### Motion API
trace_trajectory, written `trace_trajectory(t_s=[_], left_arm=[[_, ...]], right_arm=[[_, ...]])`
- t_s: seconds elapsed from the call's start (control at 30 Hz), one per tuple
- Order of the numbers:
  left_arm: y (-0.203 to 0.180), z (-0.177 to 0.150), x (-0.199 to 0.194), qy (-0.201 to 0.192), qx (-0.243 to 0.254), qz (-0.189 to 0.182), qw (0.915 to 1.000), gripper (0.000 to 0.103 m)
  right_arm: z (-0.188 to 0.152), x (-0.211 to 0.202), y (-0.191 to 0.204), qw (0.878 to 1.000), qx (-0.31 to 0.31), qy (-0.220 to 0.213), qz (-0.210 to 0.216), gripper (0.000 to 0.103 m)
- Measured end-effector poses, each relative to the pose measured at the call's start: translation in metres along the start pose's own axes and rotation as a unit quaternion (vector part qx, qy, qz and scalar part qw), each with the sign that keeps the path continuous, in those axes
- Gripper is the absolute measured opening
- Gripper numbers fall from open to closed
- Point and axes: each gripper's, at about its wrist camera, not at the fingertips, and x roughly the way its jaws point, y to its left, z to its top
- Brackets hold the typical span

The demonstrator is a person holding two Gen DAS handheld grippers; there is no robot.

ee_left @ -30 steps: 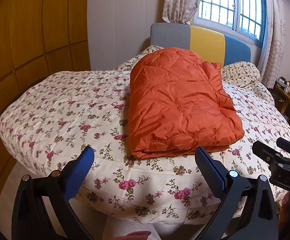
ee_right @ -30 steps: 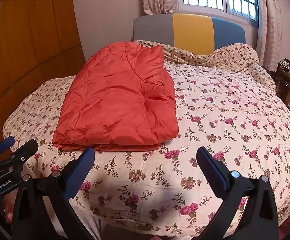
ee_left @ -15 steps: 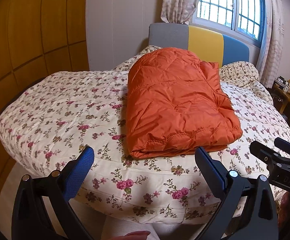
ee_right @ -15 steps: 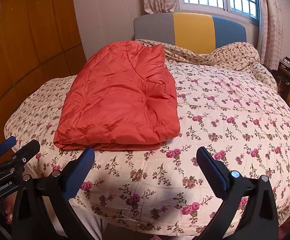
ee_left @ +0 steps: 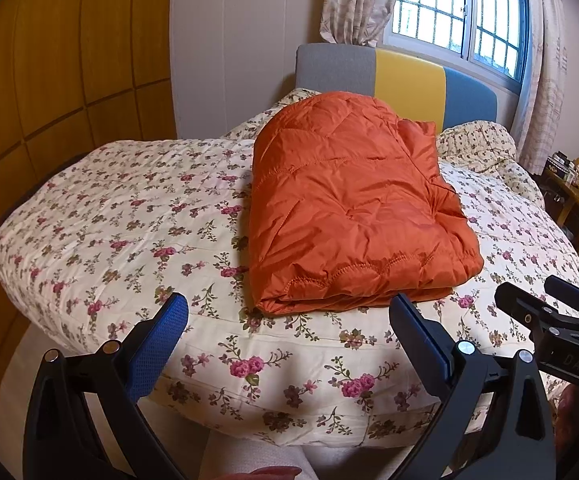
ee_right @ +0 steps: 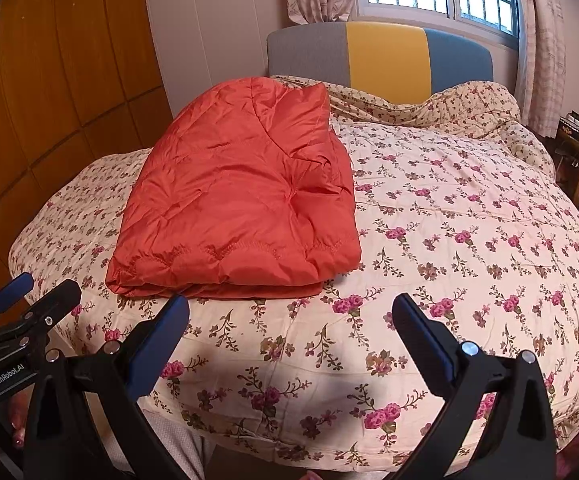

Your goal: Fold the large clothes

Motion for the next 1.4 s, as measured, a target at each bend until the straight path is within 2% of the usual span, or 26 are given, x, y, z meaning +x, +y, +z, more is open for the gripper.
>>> trace_trajectory(t_s=[0.83, 0.97, 1.1, 1.4], left_arm=[[-0.004, -0.002, 0.004, 0.008, 0.0, -0.021, 0.9998, 0.1], [-0.004, -0.004, 0.003, 0.0, -0.009, -0.019, 0.9998, 0.1], [-0.007, -0.004, 0.004, -0.003, 0.002, -0.016, 0.9999, 0.1], [-0.008, -0.003, 0.018, 0.022, -0.005, -0.02, 0.9995, 0.1]], right_arm=[[0.001, 0.004, 0.002, 1.0, 0.001, 0.01, 0.0, 0.101], [0.001, 0.007, 0.002, 1.0, 0.002, 0.014, -0.001, 0.101], [0.001, 0.013, 0.003, 1.0, 0.008, 0.019, 0.0, 0.101], [0.002, 0.03, 0.002, 0.999, 0.012, 0.031, -0.006, 0.101]])
